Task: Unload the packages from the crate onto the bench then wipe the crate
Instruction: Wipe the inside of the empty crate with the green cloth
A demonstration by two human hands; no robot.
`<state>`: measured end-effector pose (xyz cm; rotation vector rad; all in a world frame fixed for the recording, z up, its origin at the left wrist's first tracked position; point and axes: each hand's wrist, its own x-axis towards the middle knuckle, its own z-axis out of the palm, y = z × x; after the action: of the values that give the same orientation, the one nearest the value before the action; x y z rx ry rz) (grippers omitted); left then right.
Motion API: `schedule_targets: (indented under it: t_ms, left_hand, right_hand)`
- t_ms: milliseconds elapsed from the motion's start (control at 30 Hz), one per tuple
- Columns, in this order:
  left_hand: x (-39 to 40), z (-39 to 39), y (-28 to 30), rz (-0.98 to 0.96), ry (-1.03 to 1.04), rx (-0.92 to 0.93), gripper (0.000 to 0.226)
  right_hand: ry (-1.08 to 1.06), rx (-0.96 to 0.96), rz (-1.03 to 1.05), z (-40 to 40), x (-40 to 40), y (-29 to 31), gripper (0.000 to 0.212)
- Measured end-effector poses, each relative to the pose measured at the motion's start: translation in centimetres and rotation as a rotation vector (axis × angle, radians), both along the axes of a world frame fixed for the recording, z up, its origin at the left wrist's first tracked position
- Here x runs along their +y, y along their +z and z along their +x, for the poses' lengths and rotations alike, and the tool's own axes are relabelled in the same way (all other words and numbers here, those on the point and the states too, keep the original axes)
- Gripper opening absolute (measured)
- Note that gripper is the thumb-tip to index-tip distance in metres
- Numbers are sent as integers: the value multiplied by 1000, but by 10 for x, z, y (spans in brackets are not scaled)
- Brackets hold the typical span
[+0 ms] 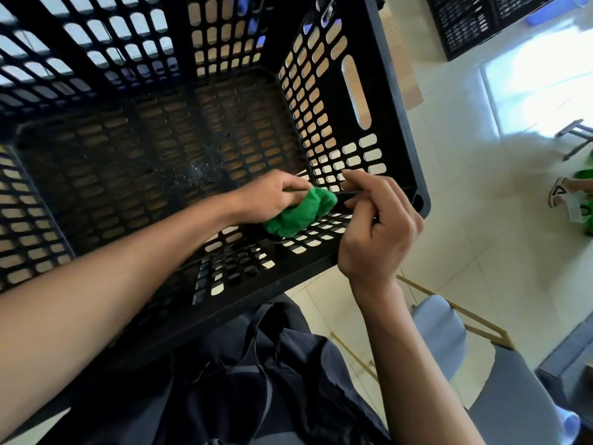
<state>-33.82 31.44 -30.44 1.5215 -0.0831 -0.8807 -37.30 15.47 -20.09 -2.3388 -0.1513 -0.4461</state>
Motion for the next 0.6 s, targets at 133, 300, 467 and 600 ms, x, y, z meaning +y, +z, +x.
schedule_targets:
  t_ms: [133, 300, 467, 600]
  left_hand:
    - [13, 5, 38, -229, -103, 46, 31]
    - [-1, -36, 41, -98, -214, -135, 38]
    - [1, -36, 25, 100, -226, -246, 32]
    - [8, -41, -2, 263, -252, -188, 38]
  right_hand:
    - [1, 3, -19, 0, -1, 0, 35]
    - [-7, -6, 9, -2, 1, 0, 36]
    - [-14, -9, 20, -3, 0, -1, 36]
    - [-16, -12, 20, -3, 1, -1, 36]
